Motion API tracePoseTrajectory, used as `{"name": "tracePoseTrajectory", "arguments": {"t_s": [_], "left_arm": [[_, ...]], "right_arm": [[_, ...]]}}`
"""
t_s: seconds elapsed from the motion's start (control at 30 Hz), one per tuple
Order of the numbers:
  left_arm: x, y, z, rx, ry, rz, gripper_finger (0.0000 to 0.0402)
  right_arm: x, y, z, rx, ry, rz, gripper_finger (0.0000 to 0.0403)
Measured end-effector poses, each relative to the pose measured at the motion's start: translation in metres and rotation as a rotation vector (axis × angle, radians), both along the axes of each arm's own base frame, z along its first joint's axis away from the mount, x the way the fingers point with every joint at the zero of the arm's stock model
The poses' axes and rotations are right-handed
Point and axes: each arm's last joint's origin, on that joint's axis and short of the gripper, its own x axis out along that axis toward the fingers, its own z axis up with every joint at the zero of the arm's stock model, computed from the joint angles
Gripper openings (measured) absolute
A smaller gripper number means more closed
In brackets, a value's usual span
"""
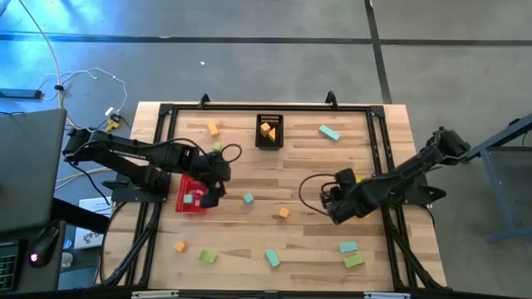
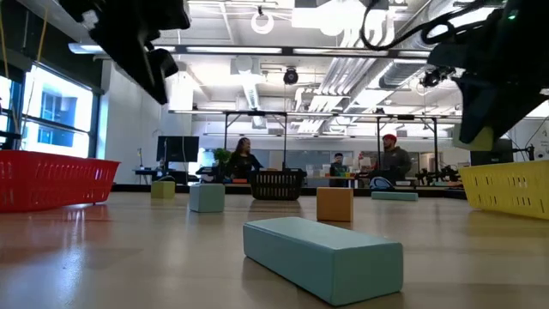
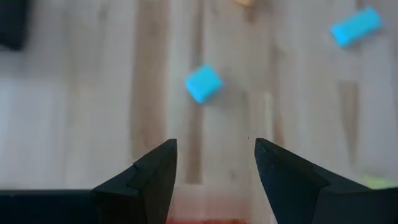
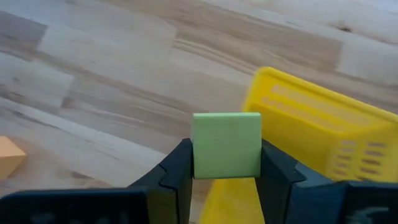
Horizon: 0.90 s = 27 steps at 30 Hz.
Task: Sort & place blocks by color
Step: Put the green block into the yellow bin
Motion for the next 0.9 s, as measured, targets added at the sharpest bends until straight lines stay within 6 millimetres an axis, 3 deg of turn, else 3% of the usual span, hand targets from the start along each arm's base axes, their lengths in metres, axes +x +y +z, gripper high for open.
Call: {"name": "tracePoseTrajectory", "arguments": {"t_s": [0.37, 0.67, 0.9], "left_arm": [[-0.008, -0.033, -0.003, -0.016, 0.077, -0.138, 0.0202], [-0.023, -0.062, -0.007, -0.043, 0.178, -0.139, 0.0202], [-0.038, -0.085, -0.009, -0.039, 0.254, -0.098, 0.0202]], "right_arm": [[-0.015, 0.011, 0.031, -0.062, 0.032, -0.083, 0.0113], [-0.025, 0.009, 0.003, 0.008, 0.128, -0.197, 0.0115], [-0.022, 0.009, -0.007, 0.043, 0.107, -0.204, 0.0118]]}}
